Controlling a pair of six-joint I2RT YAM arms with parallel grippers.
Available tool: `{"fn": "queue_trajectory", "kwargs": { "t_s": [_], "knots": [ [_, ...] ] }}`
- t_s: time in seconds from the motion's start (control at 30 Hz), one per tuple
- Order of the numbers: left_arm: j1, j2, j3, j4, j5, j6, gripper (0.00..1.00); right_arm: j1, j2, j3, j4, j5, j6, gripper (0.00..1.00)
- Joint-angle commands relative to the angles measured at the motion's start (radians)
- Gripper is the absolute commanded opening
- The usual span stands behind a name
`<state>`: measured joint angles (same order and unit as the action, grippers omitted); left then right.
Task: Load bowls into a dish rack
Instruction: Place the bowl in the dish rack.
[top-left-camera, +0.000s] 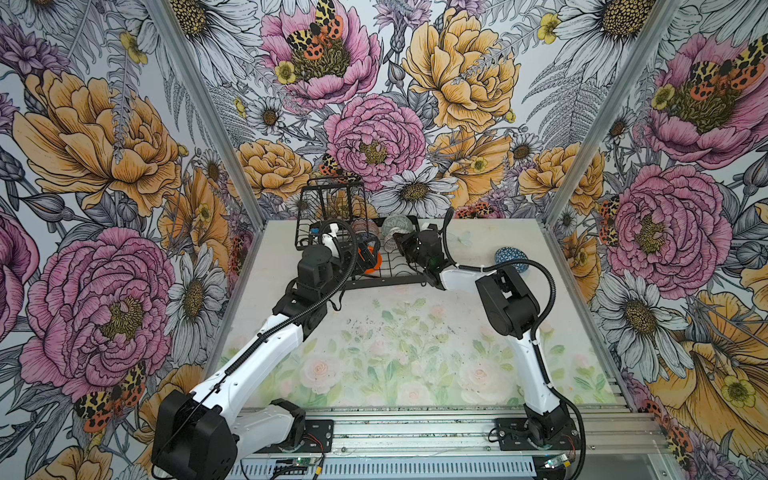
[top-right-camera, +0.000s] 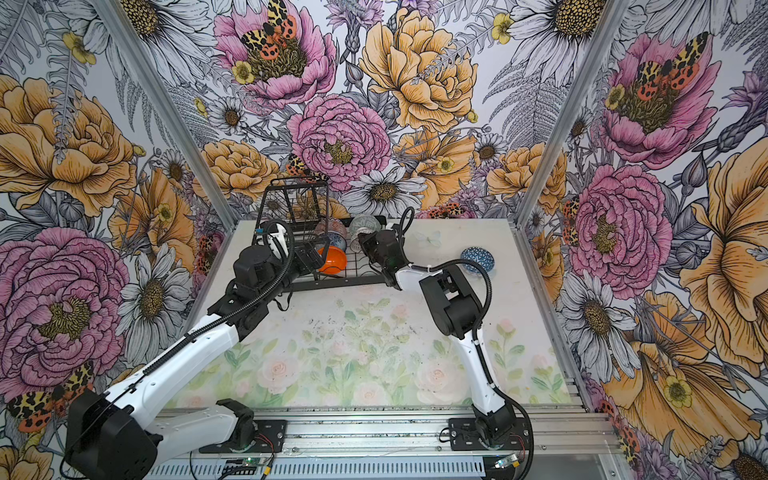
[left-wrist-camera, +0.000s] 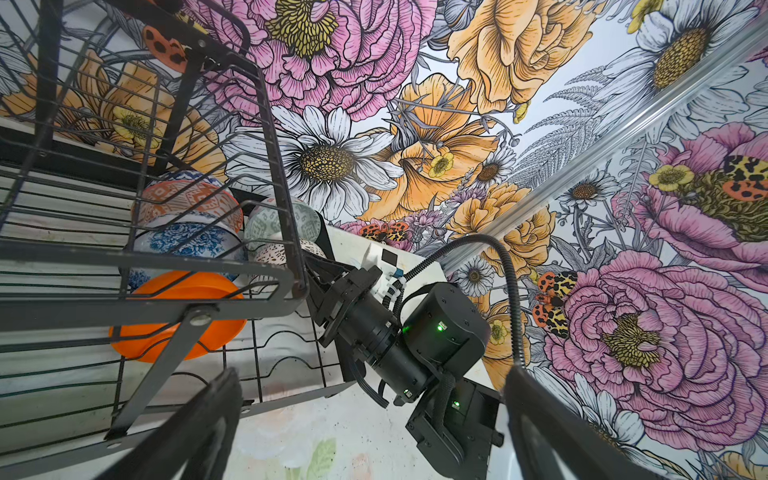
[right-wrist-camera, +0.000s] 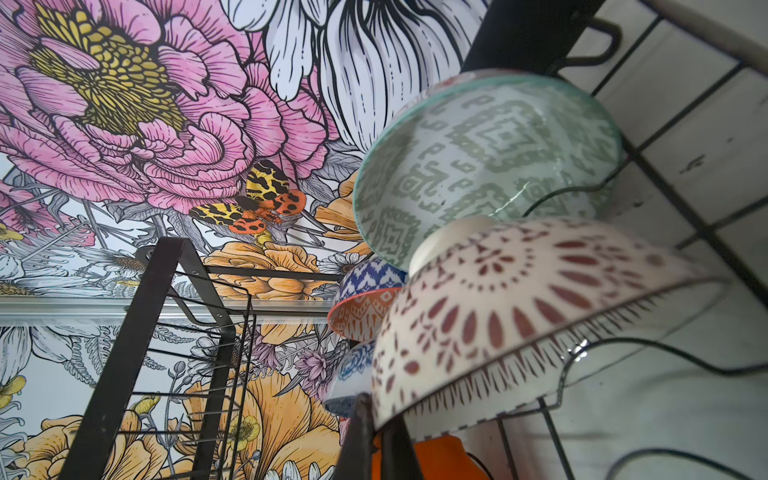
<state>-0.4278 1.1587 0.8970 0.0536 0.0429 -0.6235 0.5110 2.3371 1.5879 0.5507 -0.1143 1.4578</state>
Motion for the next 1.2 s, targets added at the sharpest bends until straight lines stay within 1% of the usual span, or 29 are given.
{"fn": "queue_trajectory", "kwargs": {
  "t_s": [0.0, 0.13, 0.4, 1.17],
  "knots": [
    [0.01, -0.007, -0.013, 0.018, 0.018, -0.007, 0.99, 0.011, -0.008, 0.004, -0.023, 0.011, 0.02, 0.01],
    [0.009, -0.007, -0.013, 0.018, 0.019, -0.008, 0.99, 0.012, -0.023, 0.006, -0.035, 0.012, 0.02, 0.04],
    [0.01, -0.013, -0.013, 0.021, 0.022, -0.01, 0.99, 0.011, -0.036, 0.034, -0.103, 0.02, 0.012, 0.16],
    [0.009, -0.017, -0.01, 0.015, 0.026, -0.012, 0.99, 0.009, -0.067, 0.057, -0.138, 0.007, 0.003, 0.22]
  ]
}}
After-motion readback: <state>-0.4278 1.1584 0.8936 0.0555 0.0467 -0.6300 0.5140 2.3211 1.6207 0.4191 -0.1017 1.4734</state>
